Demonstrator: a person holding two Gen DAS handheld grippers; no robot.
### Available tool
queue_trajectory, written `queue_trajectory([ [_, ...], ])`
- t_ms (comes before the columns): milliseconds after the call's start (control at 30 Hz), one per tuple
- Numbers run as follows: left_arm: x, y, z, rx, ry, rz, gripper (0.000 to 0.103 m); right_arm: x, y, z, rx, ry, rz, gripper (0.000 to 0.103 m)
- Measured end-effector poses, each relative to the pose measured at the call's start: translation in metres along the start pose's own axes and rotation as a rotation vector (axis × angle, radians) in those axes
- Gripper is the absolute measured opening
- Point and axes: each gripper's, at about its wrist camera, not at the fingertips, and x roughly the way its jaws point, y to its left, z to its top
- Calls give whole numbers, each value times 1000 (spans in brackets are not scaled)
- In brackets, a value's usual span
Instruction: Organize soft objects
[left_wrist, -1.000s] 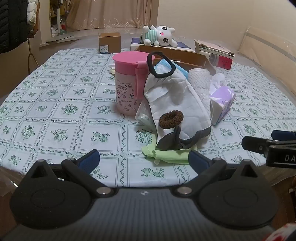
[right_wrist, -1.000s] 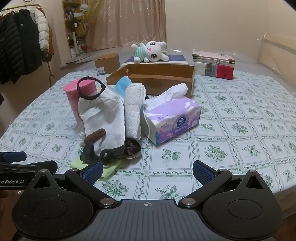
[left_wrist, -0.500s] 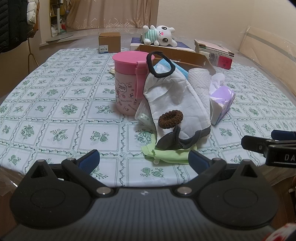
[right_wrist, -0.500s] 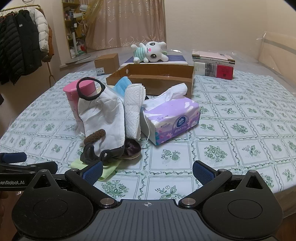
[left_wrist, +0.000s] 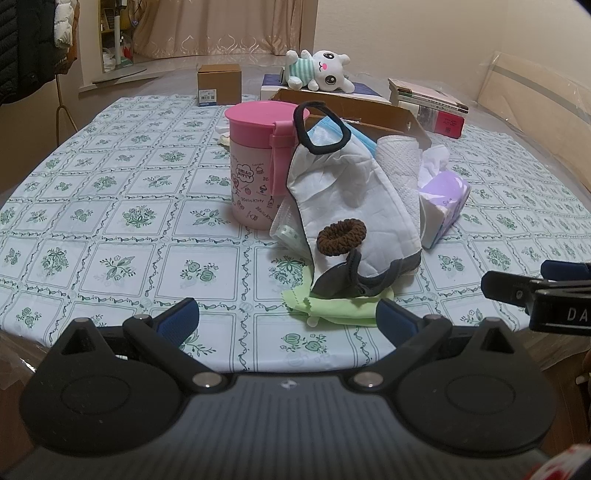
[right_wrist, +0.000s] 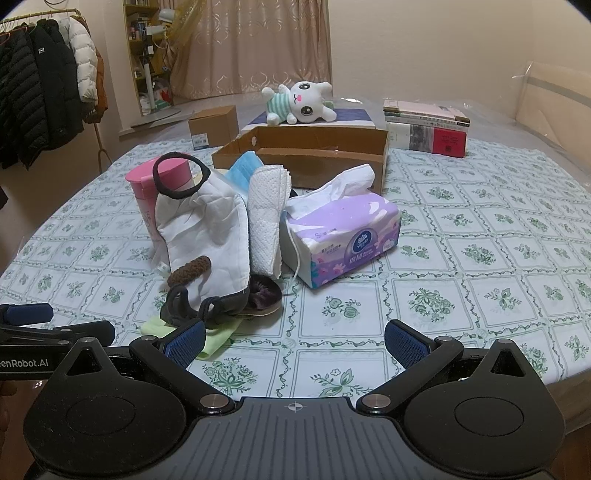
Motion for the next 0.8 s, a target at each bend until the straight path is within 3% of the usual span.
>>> queue_trajectory([
  [800,10,11,4,-30,18,-15,97,10,1,4,16,11,1,103],
])
